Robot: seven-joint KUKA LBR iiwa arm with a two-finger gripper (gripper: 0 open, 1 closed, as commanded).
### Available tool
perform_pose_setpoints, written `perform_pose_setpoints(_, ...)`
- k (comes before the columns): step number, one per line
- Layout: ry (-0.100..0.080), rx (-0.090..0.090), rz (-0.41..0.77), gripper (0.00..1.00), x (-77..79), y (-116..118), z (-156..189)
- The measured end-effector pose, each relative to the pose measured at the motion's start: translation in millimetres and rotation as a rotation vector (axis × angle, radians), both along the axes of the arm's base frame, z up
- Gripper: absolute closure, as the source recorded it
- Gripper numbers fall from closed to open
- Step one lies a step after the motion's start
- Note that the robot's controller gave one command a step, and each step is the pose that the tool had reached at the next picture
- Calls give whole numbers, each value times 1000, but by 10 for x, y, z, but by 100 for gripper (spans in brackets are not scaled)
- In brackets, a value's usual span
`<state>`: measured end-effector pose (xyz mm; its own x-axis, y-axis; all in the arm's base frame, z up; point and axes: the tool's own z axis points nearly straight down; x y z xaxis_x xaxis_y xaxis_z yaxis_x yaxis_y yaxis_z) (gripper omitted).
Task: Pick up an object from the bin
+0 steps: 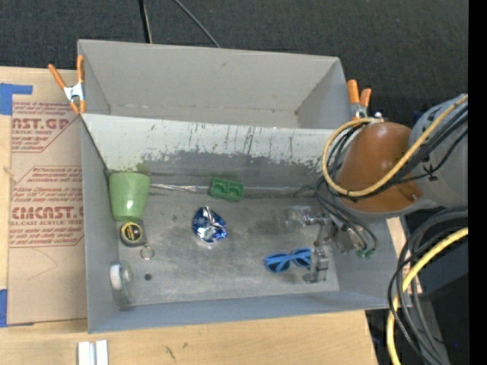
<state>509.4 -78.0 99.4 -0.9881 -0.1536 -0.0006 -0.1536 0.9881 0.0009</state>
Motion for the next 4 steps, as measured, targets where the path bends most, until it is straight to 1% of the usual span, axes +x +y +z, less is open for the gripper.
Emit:
perform_pose_setpoints(1, 2, 0, 78, 0, 88, -8, -310)
perform_pose_setpoints(2, 2, 1, 77, 0, 88, 0, -316)
perform_pose_setpoints(3, 2, 0, 77, 100, 88, 0, -316)
perform_pose_setpoints(4, 0, 0, 76, 100, 88, 7, -294)
